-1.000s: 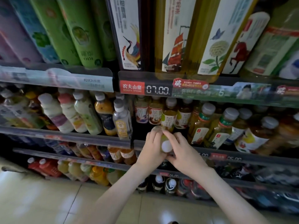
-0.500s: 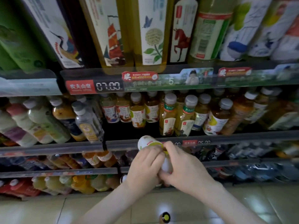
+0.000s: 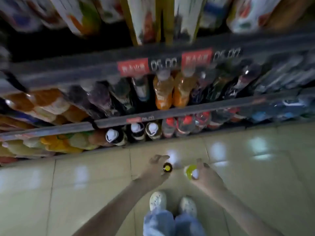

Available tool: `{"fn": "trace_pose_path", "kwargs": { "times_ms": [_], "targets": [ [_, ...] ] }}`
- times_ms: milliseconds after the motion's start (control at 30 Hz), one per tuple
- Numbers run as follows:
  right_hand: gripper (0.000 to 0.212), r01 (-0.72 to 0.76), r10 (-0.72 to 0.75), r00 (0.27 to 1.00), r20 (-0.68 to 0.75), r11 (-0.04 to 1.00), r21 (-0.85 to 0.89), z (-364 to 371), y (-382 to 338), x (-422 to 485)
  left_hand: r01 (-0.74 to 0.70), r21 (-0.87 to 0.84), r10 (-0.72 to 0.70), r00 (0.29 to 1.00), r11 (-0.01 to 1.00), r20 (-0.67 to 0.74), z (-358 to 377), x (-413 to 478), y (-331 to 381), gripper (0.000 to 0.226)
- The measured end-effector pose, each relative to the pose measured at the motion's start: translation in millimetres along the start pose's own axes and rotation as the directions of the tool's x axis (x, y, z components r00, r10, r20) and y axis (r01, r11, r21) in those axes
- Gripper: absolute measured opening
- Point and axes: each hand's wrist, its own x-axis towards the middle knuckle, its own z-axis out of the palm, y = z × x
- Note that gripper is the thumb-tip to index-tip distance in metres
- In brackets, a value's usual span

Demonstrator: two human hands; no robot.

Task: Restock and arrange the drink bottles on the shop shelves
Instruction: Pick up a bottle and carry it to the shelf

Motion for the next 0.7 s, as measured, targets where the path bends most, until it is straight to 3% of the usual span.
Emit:
{"fn": "trace_pose_path", "kwargs": {
  "times_ms": [100, 400, 467, 567, 700],
  "targets": [
    [0.073, -0.049, 0.049, 0.998, -0.042, 0.999, 0.008, 92, 37, 72, 0.057, 0.053, -0.060, 0.996, 0.997, 0.058, 82, 54, -51, 0.056],
    [0.054, -0.071, 0.067, 0.992, 0.106, 0.997, 0.040, 259, 97, 214, 0.136, 0.230, -0.197, 0.943, 0.964, 0.267, 228, 146, -128, 0.063],
    [0.054, -0.071, 0.069, 0.990, 0.121, 0.997, 0.011, 271, 100, 218, 0.199, 0.213, -0.253, 0.930, 0.957, 0.268, 235, 150, -134, 0.059],
    [0.059, -0.063, 0.068, 0.988, 0.137, 0.997, -0.034, 263, 100, 209, 0.309, 0.108, -0.323, 0.933, 0.945, 0.161, 223, 144, -123, 0.052],
    [0.080, 0.023, -0.060, 0.985, 0.164, 0.976, 0.215, 209, 79, 177, 0.268, 0.046, -0.269, 0.963, 0.962, 0.034, 166, 124, -77, 0.043]
  ]
}}
